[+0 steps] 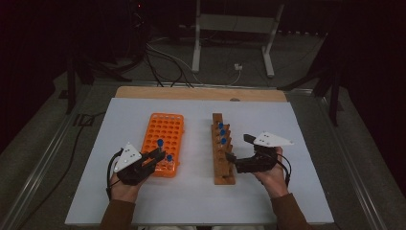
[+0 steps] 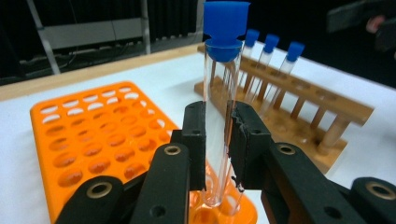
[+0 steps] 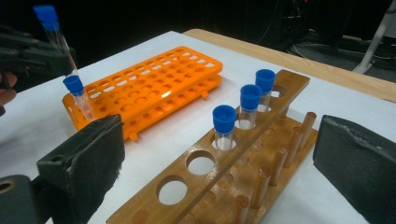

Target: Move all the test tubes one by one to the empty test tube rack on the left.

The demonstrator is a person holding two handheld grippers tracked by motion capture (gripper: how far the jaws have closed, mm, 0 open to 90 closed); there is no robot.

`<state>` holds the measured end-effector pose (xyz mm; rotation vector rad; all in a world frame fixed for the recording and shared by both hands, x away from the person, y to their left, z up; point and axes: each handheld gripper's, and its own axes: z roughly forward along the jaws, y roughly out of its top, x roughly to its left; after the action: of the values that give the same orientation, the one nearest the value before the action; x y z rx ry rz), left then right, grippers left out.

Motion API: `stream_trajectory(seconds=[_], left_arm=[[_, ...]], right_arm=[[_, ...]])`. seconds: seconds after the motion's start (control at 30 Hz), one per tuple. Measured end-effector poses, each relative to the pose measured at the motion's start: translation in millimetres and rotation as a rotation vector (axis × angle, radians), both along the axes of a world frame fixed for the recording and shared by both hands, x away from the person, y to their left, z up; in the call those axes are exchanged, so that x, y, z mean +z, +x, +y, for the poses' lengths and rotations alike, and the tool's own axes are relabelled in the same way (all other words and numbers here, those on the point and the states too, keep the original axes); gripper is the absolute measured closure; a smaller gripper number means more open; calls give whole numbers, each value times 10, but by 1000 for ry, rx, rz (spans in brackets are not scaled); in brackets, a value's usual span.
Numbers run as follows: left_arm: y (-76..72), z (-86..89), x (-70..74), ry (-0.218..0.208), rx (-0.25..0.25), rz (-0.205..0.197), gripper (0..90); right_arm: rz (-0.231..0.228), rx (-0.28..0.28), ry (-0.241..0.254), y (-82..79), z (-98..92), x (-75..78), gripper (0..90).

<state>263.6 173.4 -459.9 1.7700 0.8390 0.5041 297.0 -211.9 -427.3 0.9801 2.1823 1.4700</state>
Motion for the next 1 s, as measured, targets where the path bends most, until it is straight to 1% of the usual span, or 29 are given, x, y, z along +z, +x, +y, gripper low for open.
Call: stream_trajectory(seconds=[0.2,0.3,0.4,0.5,0.6,0.67,0.7,0.83,0.93,0.97,1.0], left_arm=[[9,10,-81,30,5,12,782],[17,40,-121,29,9,27,782],[16,51,-145,16,3,41,782],[9,32,-191,38,-3,61,781],[15,2,-240,74,-10,85,781],[27,-21,-268,102,-5,114,781],[27,-24,-279,93,-3,115,781],[29,-6,-275,89,-1,129,783],[19,3,-276,90,-3,129,784],[20,-2,-285,109,-4,138,784],[12,-8,-306,115,-9,136,784]], right_arm=[[-3,6,0,-9,8,5,25],[-3,8,-1,-9,5,3,25],[-2,10,0,-12,4,4,25],[-3,14,-1,-18,5,6,25],[-2,15,-4,-15,6,2,25],[-3,17,-4,-16,8,2,25],[-3,18,-4,-16,9,2,25],[0,20,-7,-16,15,-7,25],[2,22,-10,-14,24,-17,26],[3,22,-10,-15,29,-20,26],[4,24,-11,-15,32,-22,26]])
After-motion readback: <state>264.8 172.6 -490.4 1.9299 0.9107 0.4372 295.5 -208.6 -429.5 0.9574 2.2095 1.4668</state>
